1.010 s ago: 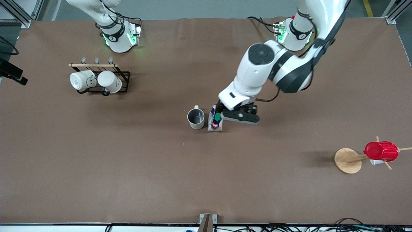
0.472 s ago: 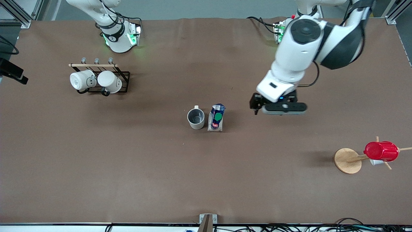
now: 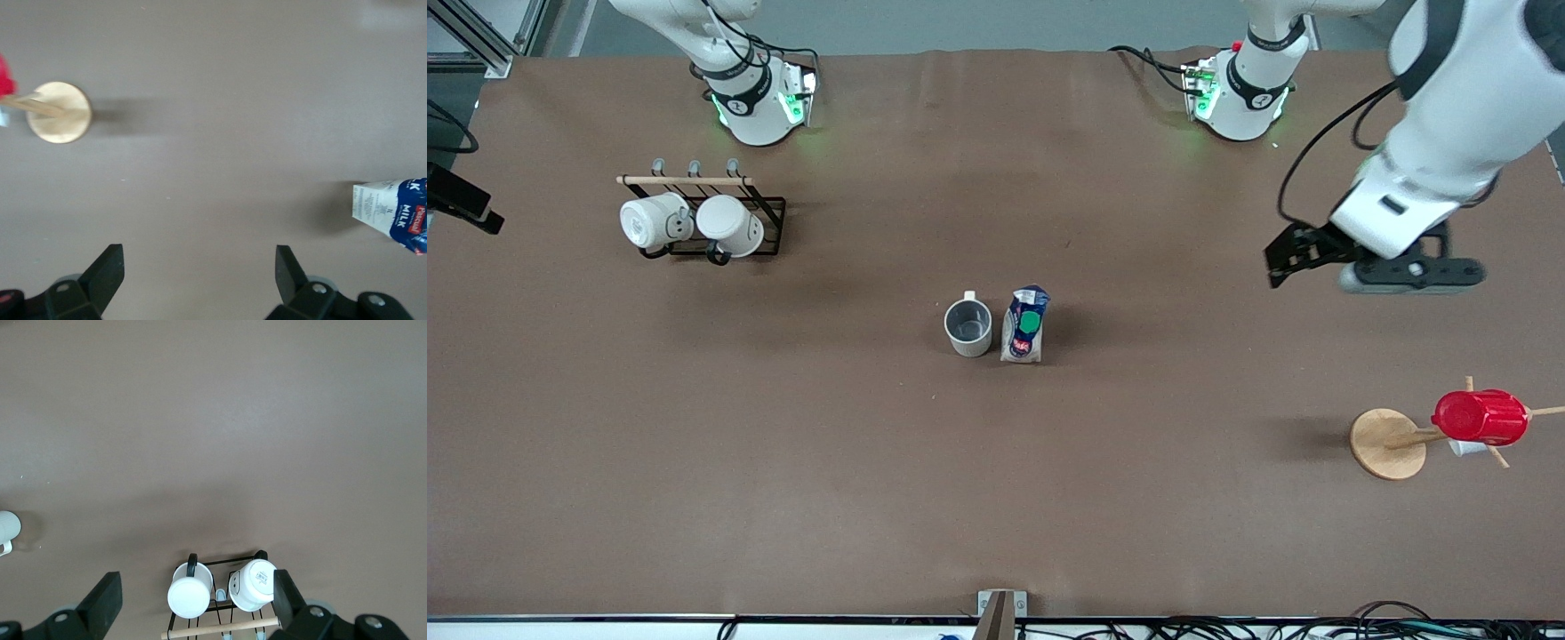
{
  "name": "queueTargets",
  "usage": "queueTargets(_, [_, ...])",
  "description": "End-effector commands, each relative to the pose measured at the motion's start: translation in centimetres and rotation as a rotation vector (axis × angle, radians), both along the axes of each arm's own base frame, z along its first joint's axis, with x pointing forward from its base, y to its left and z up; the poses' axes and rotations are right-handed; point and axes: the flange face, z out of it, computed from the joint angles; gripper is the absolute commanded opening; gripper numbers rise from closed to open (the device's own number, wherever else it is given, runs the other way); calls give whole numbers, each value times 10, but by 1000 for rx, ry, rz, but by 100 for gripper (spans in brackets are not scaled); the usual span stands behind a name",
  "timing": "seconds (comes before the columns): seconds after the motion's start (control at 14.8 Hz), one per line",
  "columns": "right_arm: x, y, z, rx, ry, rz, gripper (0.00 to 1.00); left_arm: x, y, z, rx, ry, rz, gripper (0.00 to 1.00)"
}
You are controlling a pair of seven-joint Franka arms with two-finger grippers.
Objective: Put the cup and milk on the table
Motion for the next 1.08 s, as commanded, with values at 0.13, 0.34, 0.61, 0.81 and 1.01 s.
queueTargets(0.13, [2,5,5,8,-17,-9,100,-30,51,43,19,47,-30,100])
queueTargets(0.34, [6,11,4,8,-41,2,100,-30,55,44,21,46,-35,100])
queueTargets(0.61, [10,11,2,4,-64,7,100,-12,52,53,27,43,-37,100])
queueTargets(0.81, [9,13,1,5,-53,10,100,-4,49,56,27,61,-41,100])
queueTargets(1.01, [9,12,2,5,-55,8,100,-4,53,54,29,64,-49,99])
